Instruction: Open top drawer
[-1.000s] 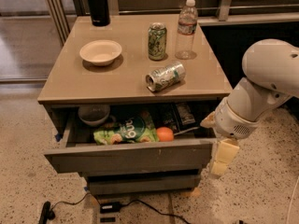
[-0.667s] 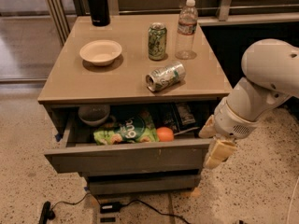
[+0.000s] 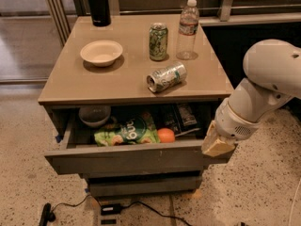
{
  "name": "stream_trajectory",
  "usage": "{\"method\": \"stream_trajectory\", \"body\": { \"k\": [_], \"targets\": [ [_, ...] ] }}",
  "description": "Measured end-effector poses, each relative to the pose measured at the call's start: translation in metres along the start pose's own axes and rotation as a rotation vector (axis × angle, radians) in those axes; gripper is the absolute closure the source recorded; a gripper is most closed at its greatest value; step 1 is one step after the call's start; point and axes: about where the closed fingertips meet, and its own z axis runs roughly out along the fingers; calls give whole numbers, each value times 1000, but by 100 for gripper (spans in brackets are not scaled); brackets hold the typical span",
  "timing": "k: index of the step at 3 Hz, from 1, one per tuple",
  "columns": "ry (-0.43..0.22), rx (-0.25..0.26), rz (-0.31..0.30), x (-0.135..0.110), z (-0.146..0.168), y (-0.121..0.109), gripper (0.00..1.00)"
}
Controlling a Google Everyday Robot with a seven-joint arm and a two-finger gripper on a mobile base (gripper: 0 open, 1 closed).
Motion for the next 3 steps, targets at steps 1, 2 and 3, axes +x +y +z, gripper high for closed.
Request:
{"method": "stream_trajectory", "body": {
  "k": [1,2,3],
  "targets": [
    [0,0,0,0,0,0,100],
    [-6,30,-3,-2,2,-6,100],
    [-5,80,-13,-8,4,-19,100]
  ]
}}
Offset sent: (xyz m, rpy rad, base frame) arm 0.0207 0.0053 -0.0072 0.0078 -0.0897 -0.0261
